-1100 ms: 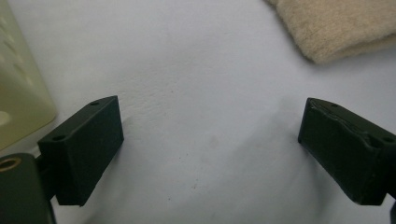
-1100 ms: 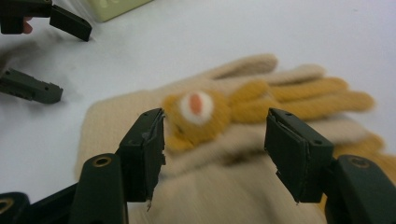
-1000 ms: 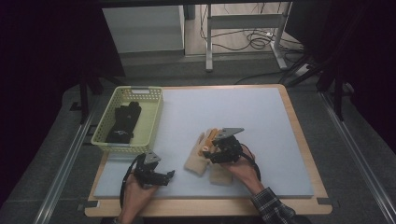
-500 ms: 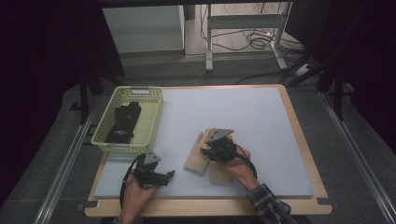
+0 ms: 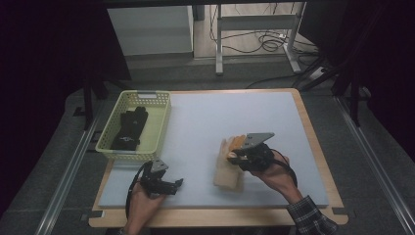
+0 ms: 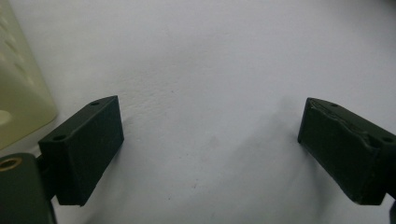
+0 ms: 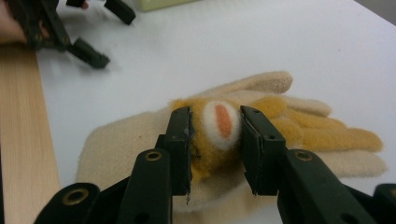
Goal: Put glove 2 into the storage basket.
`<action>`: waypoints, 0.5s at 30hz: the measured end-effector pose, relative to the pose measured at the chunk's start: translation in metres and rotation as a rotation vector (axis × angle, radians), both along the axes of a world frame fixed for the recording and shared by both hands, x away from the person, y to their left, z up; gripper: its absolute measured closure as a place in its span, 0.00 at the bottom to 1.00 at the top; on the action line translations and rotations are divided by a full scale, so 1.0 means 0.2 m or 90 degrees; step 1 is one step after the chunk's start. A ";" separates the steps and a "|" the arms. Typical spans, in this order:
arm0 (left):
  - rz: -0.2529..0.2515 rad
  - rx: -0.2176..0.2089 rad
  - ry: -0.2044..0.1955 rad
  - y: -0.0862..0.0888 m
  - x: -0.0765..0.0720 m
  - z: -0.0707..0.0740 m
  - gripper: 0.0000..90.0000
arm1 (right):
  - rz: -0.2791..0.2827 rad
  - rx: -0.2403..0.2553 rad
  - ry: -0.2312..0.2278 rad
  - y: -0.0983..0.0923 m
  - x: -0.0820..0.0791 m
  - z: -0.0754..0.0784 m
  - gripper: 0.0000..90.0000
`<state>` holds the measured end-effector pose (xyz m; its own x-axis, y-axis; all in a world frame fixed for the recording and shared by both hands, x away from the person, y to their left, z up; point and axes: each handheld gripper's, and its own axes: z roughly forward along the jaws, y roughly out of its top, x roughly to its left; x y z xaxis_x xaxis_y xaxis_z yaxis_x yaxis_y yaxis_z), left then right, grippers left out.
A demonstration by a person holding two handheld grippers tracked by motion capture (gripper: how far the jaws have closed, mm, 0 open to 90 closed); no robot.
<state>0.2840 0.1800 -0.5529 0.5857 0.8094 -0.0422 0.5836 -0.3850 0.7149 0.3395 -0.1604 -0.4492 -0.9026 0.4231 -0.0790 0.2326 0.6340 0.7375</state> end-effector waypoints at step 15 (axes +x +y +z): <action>-0.001 0.001 0.001 0.00 0.00 0.00 0.08 | 0.004 0.033 0.050 -0.09 0.07 -0.23 0.62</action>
